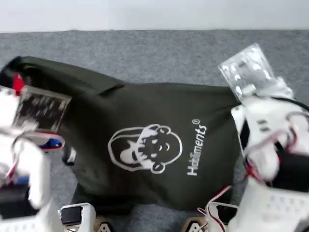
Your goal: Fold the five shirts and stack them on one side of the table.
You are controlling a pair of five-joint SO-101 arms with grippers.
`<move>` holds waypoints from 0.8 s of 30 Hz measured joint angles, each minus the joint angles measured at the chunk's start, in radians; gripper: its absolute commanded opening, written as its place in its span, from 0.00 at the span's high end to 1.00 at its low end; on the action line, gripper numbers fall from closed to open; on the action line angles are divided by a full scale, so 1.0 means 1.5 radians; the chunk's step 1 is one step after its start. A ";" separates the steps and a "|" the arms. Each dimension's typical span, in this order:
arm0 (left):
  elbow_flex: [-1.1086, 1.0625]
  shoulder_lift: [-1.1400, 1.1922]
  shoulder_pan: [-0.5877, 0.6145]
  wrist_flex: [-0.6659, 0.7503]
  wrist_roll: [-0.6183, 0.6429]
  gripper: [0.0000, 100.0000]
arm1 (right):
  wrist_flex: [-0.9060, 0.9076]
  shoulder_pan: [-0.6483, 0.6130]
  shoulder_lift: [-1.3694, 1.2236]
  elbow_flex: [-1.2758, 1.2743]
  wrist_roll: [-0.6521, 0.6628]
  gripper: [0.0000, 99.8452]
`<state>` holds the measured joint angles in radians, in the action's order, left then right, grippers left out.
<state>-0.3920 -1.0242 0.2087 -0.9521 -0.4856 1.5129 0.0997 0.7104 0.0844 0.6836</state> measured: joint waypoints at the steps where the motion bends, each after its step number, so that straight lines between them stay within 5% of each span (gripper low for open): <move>1: -0.035 0.000 -0.009 0.029 0.000 0.99 | -0.035 0.000 0.000 -0.036 0.000 0.99; 12: -0.144 0.157 -0.051 0.251 0.000 0.99 | -0.477 -0.002 -0.003 -0.369 0.000 0.99; 24: 0.168 0.556 -0.078 0.305 0.000 0.99 | -0.785 -0.002 -0.194 -0.385 0.000 0.99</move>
<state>-0.1404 -0.1895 0.0921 -0.4948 -0.4856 0.3360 0.0967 0.4189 -0.4925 0.6836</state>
